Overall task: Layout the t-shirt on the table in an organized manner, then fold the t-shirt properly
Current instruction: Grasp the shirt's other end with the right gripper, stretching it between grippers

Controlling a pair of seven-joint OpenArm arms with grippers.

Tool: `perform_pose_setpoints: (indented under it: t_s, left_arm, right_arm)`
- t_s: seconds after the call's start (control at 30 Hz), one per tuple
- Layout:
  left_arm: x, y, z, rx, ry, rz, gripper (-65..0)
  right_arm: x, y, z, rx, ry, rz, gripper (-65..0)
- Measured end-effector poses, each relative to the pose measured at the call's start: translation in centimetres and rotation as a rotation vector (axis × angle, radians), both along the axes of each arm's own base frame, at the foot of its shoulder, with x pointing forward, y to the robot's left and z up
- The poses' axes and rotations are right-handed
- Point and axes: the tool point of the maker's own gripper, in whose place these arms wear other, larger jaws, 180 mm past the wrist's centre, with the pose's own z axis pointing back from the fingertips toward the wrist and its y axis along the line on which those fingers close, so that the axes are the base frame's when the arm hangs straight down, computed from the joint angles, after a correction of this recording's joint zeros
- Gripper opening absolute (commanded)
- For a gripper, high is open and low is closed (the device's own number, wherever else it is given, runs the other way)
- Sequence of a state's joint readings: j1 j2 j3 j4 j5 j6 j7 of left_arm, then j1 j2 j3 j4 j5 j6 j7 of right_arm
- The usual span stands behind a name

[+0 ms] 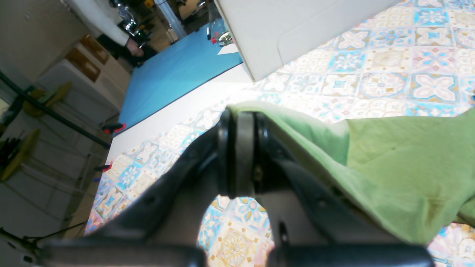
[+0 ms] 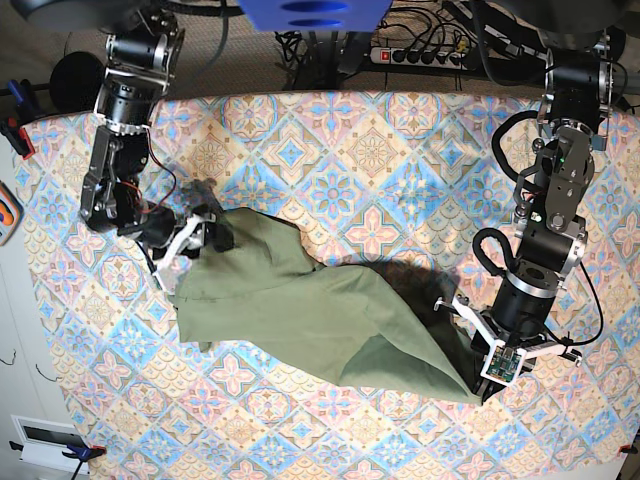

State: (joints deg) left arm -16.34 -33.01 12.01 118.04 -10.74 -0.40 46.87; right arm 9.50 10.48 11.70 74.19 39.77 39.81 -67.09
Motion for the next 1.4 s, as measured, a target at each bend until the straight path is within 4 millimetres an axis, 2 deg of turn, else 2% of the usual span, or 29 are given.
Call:
perform_pose_setpoints:
  t_s: [0.1,0.27,0.5,0.63,0.77,0.83,0.93,1.07,1.17,1.27,1.4]
  left_arm:
    - [0.0,0.1,0.0,0.001,0.0,0.002,-65.0]
    - [0.0,0.0,0.0,0.001,0.0,0.0,-65.0]
    - [0.0,0.0,0.0,0.0,0.0,0.0,-65.0]
    - [0.0,0.0,0.0,0.001,0.0,0.0,-65.0]
    - [0.1,0.7,0.6,-0.005,-0.014,0.014,-65.0]
    - [0.3,2.2,1.7,-0.016,-0.043,0.056,-65.0]
    - [0.4,3.7,3.2,-0.019,-0.081,0.098,-65.0]
    - [0.6,3.3,4.1,-0.023,-0.107,0.083,-65.0]
    - [0.6,3.4,3.8,-0.022,-0.097,0.087,-65.0]
    - [0.6,3.4,3.8,-0.022,-0.098,0.088,-65.0]
    - [0.7,3.4,4.5,-0.022,-0.112,0.088,-65.0]
  right_arm:
    - [0.9,0.0,0.9,0.007,-0.03,-0.004,-30.7]
    - [0.4,0.8,0.3,0.013,-0.01,0.003,-39.8]
    - [0.5,0.8,0.4,0.019,-0.015,-0.001,-60.8]
    - [0.6,0.8,0.7,0.021,-0.023,-0.002,-61.5]
    - [1.0,1.0,2.0,0.07,-0.057,-0.008,-61.5]
    - [1.5,-0.1,3.8,0.075,-0.111,-0.027,-61.5]
    - [2.6,-3.0,7.1,0.036,-0.212,-0.066,-61.5]
    - [2.7,-5.6,8.6,-0.009,-0.248,-0.078,-61.5]
    - [3.0,-6.3,9.5,-0.02,-0.261,-0.074,-61.5]
    - [4.0,-6.9,11.4,-0.009,-0.313,-0.085,-61.5]
    - [4.0,-9.4,13.9,0.031,-0.378,-0.15,-61.5]
